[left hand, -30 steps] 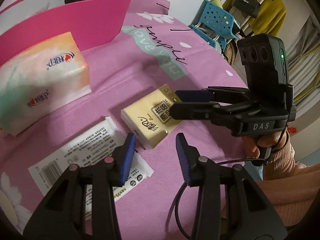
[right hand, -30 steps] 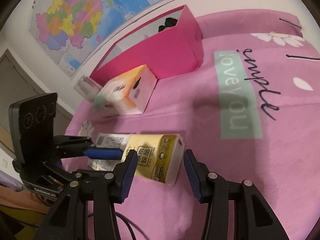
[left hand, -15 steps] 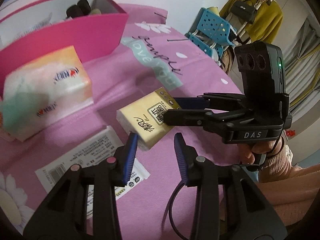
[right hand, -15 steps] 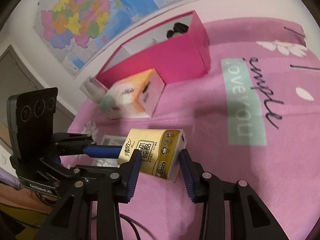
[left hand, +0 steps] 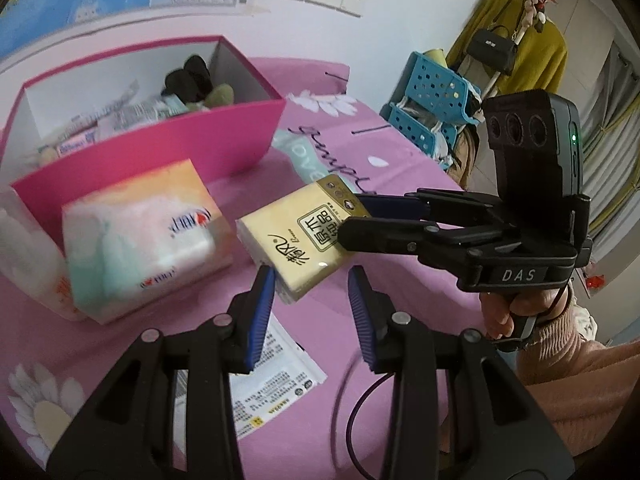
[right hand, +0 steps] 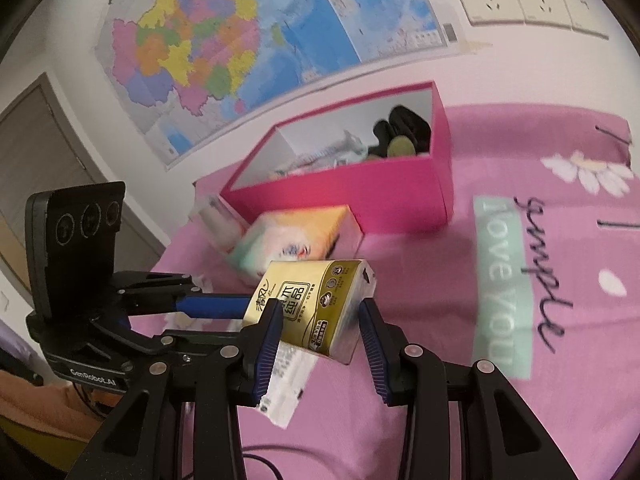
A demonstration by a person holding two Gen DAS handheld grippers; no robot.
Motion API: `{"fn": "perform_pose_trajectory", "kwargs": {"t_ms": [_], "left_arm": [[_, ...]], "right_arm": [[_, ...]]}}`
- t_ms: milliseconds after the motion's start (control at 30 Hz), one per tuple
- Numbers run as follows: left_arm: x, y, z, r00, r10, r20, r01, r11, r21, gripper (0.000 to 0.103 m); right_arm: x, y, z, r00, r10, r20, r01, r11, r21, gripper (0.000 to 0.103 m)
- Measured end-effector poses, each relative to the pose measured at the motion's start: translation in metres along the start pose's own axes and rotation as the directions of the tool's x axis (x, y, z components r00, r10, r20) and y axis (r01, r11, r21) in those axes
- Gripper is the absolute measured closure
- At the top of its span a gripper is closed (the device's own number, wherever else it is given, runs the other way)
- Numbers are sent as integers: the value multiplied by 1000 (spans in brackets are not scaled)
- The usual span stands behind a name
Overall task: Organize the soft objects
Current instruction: 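Lift the gold tissue pack and carry it over the pink box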
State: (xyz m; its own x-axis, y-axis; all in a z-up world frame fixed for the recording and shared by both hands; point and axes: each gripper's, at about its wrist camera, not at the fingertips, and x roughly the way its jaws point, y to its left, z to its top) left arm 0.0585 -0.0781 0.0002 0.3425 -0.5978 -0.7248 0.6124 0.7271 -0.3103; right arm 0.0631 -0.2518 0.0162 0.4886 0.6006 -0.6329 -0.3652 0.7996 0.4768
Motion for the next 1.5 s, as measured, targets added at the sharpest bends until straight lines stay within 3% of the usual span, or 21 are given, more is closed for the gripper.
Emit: {"fn": "perform_pose_trajectory", "kwargs": {"t_ms": [833,1500], "left_arm": [[-15,23,59,990,94,106,-94,996,4,63],[13,32,98,982,176,73,-177,984,5,63]], "right_arm": [[19,1,70,997,10,77,-5,998,-62,63],[40,-26,100,996,-33,83,35,999,-26,63]]}}
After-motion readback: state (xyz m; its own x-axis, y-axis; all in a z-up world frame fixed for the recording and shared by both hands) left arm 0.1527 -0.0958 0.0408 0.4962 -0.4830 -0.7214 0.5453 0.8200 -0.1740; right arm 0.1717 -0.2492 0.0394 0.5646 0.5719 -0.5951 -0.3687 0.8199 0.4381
